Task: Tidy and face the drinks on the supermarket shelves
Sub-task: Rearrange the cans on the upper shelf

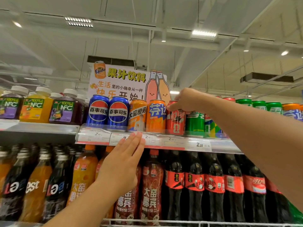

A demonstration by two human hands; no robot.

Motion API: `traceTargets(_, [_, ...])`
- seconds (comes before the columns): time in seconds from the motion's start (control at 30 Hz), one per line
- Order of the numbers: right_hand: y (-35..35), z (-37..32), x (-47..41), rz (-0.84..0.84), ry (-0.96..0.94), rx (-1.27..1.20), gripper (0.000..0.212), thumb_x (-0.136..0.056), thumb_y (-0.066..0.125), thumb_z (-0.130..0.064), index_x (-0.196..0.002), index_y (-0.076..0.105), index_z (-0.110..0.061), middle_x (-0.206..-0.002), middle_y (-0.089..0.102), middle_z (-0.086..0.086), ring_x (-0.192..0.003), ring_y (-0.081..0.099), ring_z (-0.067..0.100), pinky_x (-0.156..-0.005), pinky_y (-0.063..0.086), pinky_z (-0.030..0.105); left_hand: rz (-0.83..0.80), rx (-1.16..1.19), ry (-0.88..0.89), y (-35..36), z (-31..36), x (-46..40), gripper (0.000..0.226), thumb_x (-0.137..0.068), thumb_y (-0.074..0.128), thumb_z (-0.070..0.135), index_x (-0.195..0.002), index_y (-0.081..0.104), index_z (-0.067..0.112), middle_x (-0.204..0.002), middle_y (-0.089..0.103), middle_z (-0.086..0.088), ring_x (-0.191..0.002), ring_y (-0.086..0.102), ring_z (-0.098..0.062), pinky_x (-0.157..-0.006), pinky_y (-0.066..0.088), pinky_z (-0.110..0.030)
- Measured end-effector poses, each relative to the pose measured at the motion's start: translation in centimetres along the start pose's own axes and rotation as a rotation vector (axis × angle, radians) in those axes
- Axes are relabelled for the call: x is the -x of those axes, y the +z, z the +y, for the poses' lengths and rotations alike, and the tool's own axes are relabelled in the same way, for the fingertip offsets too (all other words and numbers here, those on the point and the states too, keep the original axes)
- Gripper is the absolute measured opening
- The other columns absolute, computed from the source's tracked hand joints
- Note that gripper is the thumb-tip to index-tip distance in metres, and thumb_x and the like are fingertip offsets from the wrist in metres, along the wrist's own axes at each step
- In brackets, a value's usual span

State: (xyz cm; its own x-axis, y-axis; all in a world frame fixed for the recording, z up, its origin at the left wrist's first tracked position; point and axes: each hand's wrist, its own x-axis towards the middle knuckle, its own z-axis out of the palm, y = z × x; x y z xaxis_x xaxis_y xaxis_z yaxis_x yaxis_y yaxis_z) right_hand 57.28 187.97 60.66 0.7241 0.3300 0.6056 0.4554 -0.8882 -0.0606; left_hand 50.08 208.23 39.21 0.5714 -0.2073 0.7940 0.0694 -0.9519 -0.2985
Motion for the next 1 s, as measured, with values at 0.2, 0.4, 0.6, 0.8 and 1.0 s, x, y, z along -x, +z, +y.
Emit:
traceTargets(0.2, [1.7, -0.7, 0.1, -0.047, 0.096, -0.052, 0.049, -0.088, 0.060, -0.055, -0.106, 0.058, -0.009, -0.079, 0.070, 0.007, -0.063, 0.066, 0.017, -0.050, 0.053, 0.026, -0.003, -0.005, -0.009, 0.0, 0.1, 0.0, 0.089, -0.087, 0.039, 0.024, -0.137, -0.034, 0.019, -0.151, -0.037, -0.002, -0.137, -0.038, -0.019, -0.112, -0.023, -0.035])
traceTargets(0.4, [2.7, -0.9, 0.6, 0.030, 0.065, -0.019, 0.047, -0.092, 0.055, -0.052, -0.109, 0.054, -0.008, -0.085, 0.068, 0.009, -0.074, 0.071, 0.022, -0.068, 0.062, 0.037, -0.001, 0.001, -0.009, 0.2, 0.1, 0.0, 0.090, -0.086, 0.041, 0.026, -0.138, -0.033, 0.019, -0.151, -0.036, 0.000, -0.138, -0.036, -0.016, -0.114, -0.020, -0.035])
traceTargets(0.6, [5.2, -2.3, 5.4, 0.368, -0.082, -0.040, 0.041, -0.091, 0.060, -0.028, -0.127, 0.048, -0.010, -0.129, 0.051, 0.009, -0.104, 0.058, 0.027, -0.072, 0.046, 0.034, -0.008, 0.010, 0.004, 0.1, -0.4, -0.1, 0.093, -0.085, 0.047, 0.022, -0.141, -0.028, 0.022, -0.151, -0.032, 0.002, -0.143, -0.026, -0.014, -0.119, -0.012, -0.035])
traceTargets(0.8, [13.1, -3.4, 12.6, 0.494, -0.525, 0.005, 0.048, -0.082, 0.065, -0.012, -0.128, 0.059, 0.001, -0.133, 0.059, 0.017, -0.125, 0.052, 0.034, -0.111, 0.033, 0.041, -0.020, 0.019, -0.004, -0.7, 0.3, 0.0, 0.091, -0.084, 0.057, 0.019, -0.153, -0.004, 0.018, -0.163, -0.009, -0.002, -0.149, -0.012, -0.017, -0.115, -0.014, -0.030])
traceTargets(1.0, [16.8, -3.6, 12.8, 0.386, -0.430, 0.027, 0.070, -0.089, 0.052, -0.017, -0.151, 0.023, -0.003, -0.160, 0.017, 0.015, -0.150, 0.010, 0.028, -0.121, 0.000, 0.038, -0.057, 0.021, -0.019, -2.0, 0.1, -0.2, 0.090, -0.085, 0.061, 0.020, -0.155, 0.005, 0.021, -0.163, -0.004, 0.001, -0.149, -0.005, -0.015, -0.117, -0.003, -0.030])
